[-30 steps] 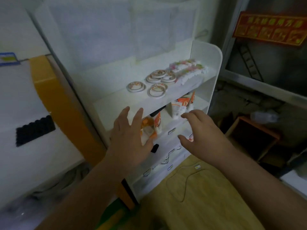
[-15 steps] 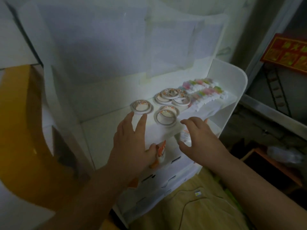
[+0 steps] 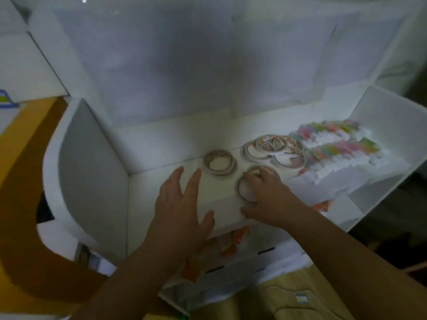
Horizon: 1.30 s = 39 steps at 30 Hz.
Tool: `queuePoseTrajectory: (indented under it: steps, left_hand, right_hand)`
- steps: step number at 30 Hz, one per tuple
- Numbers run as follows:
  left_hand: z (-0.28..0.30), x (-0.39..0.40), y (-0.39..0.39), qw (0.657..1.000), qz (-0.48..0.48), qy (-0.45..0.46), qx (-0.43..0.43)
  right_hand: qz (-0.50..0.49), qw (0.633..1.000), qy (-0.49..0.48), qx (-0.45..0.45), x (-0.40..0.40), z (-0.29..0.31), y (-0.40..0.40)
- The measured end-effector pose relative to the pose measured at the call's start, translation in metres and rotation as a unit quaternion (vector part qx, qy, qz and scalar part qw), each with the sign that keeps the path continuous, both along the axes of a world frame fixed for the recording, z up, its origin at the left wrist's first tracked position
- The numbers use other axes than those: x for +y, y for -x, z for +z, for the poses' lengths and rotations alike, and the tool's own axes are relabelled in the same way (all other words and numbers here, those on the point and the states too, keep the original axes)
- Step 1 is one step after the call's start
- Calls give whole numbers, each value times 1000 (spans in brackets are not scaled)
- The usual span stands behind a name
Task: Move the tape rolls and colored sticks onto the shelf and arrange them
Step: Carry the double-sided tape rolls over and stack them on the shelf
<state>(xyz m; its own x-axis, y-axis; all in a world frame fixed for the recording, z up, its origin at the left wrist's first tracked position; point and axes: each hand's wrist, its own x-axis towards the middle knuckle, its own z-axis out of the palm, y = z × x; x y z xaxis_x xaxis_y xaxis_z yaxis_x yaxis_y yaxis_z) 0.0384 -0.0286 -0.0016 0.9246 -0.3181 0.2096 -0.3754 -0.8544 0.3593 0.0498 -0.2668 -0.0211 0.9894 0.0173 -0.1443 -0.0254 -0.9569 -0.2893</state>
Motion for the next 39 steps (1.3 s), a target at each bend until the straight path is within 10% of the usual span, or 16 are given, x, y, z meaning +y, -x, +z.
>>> queuePoseTrajectory:
  steps: [39]
  left_hand:
    - [-22,-117,-116,979,198,-25,48]
  right_hand:
    - [102,973,-124,-167,-131,33,18]
